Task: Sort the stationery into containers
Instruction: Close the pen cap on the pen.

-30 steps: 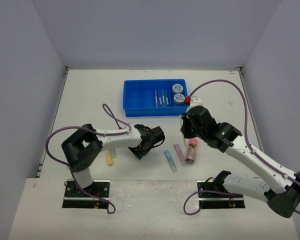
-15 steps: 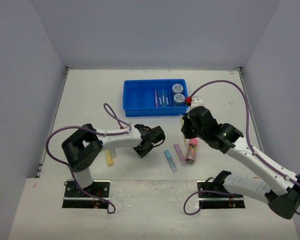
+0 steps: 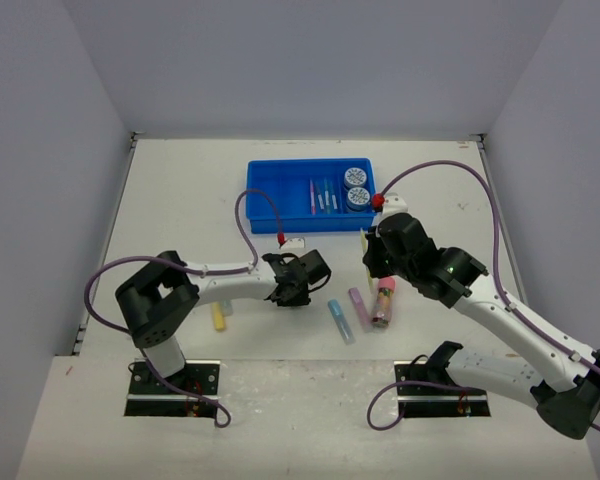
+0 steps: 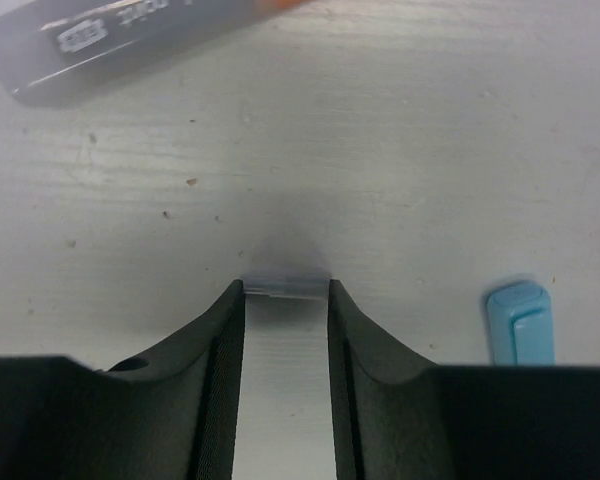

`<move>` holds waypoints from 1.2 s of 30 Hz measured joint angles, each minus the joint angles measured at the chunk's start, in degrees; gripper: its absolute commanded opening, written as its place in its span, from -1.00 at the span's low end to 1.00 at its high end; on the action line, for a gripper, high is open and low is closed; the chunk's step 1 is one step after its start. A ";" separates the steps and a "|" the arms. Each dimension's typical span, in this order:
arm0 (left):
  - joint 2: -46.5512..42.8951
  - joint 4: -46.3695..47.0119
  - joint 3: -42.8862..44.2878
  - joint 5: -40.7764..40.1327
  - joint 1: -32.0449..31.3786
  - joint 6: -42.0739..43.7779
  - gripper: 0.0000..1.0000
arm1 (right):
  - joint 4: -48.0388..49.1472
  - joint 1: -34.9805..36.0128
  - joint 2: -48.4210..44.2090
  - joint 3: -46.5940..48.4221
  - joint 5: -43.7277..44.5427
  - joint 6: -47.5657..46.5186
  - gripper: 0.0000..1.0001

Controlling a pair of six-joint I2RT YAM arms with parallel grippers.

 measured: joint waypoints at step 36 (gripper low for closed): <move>5.56 -12.00 8.08 -3.68 -2.47 -25.26 0.05 | 0.00 -0.07 0.76 0.00 0.38 -0.22 -1.00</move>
